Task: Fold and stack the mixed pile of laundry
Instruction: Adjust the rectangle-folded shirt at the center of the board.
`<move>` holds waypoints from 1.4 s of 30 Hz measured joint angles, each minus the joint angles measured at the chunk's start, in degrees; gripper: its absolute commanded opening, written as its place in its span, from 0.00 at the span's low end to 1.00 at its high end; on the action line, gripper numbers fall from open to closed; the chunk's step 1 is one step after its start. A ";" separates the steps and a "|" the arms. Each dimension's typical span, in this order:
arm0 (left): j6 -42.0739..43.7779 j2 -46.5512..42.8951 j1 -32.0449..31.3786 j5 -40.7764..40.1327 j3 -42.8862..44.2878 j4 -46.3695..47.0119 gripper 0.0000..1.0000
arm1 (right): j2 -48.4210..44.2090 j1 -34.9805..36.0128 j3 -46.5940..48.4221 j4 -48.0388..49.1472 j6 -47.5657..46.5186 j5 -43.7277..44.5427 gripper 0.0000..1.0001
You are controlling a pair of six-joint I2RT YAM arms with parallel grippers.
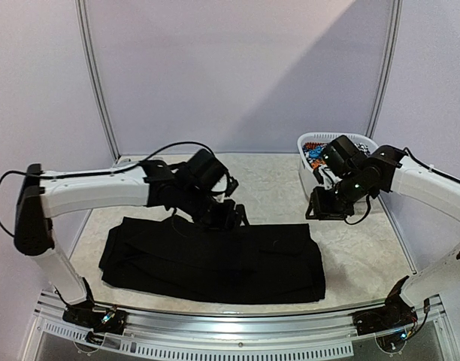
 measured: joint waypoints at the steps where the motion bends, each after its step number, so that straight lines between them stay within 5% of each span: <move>1: -0.15 -3.30 0.37 -0.48 -1.27 0.44 0.76 | 0.39 0.00 -0.39 1.07 0.00 -2.56 0.44; 10: 5.40 -18.86 13.62 -4.57 -9.07 -5.18 0.74 | 6.71 2.34 -9.79 18.51 9.33 -19.52 0.50; 19: 15.78 -31.34 22.32 -8.72 -13.68 -13.90 0.78 | 18.95 9.16 -11.45 37.97 22.03 -26.93 0.51; 33: 20.79 -41.62 25.16 -7.37 -19.69 -17.81 0.77 | 26.99 9.77 -10.08 39.47 24.37 -25.86 0.49; 36: 20.76 -41.88 25.22 -7.21 -19.85 -17.77 0.77 | 28.68 9.77 -8.90 39.52 24.17 -25.83 0.44; 42: 20.74 -42.05 25.29 -7.23 -20.46 -17.77 0.76 | 30.77 9.77 -5.25 38.56 22.40 -25.18 0.18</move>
